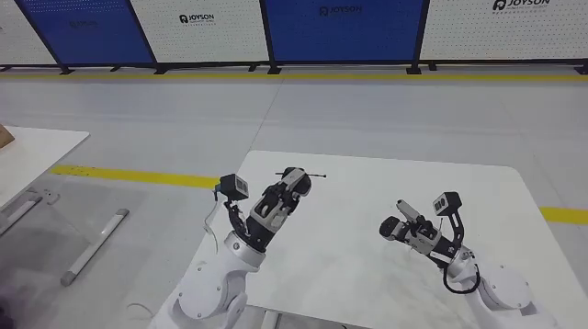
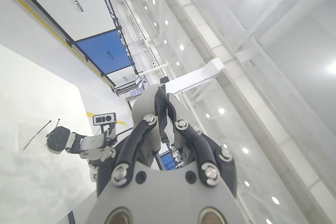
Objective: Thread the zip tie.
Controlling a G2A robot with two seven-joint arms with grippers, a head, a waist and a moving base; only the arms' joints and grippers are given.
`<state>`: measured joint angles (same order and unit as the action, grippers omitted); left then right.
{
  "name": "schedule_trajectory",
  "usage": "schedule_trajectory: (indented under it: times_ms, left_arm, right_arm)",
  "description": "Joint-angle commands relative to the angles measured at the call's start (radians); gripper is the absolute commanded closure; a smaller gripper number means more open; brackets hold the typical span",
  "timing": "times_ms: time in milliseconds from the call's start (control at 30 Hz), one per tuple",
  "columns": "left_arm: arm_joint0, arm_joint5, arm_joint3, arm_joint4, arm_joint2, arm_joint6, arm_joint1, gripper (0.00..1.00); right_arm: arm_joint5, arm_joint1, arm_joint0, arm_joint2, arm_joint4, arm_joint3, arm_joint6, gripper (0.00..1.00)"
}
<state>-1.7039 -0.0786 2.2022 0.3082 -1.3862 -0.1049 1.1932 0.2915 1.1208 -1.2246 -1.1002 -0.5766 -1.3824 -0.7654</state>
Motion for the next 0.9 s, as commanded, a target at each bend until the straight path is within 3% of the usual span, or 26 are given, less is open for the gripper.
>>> schedule_trajectory:
  times_ms: [0, 167, 333, 433, 867]
  left_arm:
    - [-0.004, 0.0, -0.005, -0.032, -0.004, -0.01, -0.001, 1.0]
    - [0.001, 0.004, -0.061, -0.092, 0.022, -0.03, -0.002, 1.0]
    - [0.018, -0.009, -0.146, -0.172, 0.055, -0.035, -0.001, 1.0]
    - [0.033, -0.024, -0.182, -0.231, 0.073, 0.005, 0.002, 1.0]
    - [0.033, -0.024, -0.182, -0.231, 0.073, 0.005, 0.002, 1.0]
  right_arm:
    - [0.0, 0.0, 0.0, 0.0, 0.0, 0.0, 0.0, 0.0]
    - [0.0, 0.0, 0.0, 0.0, 0.0, 0.0, 0.0, 0.0]
    - [0.0, 0.0, 0.0, 0.0, 0.0, 0.0, 0.0, 0.0]
    - [0.0, 0.0, 0.0, 0.0, 0.0, 0.0, 0.0, 0.0]
    - [0.0, 0.0, 0.0, 0.0, 0.0, 0.0, 0.0, 0.0]
